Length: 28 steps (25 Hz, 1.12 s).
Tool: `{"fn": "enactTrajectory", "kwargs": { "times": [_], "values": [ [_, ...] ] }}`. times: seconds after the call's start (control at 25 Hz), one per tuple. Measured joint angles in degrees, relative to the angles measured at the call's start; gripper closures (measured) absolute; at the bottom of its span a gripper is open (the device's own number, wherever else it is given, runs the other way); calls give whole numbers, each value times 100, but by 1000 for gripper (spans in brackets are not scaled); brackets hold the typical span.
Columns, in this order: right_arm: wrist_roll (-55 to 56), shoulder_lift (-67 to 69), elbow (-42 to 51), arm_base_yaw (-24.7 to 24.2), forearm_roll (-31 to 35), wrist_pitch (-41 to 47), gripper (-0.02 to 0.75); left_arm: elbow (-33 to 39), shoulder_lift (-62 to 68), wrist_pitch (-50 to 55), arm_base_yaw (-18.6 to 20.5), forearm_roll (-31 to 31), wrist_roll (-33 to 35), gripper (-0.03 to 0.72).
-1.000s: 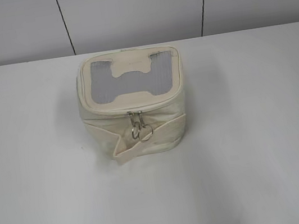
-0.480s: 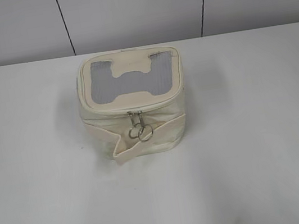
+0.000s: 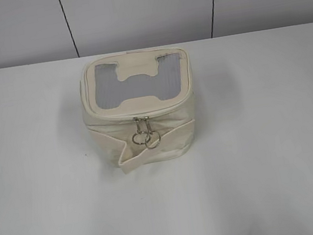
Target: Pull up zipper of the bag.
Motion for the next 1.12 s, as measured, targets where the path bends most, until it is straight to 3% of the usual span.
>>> {"fn": "enactTrajectory", "kwargs": {
  "times": [0.44,0.76,1.12],
  "values": [
    [46,0,25,-5,0,-6,319,0,0,-6,41,-11,0,456],
    [46,0,25,-516,0,-6,318,0,0,-12,1328,-11,0,456],
    [52,0,25,-525,0,-11,321,0,0,-23,1367,-11,0,456]
  ]
}}
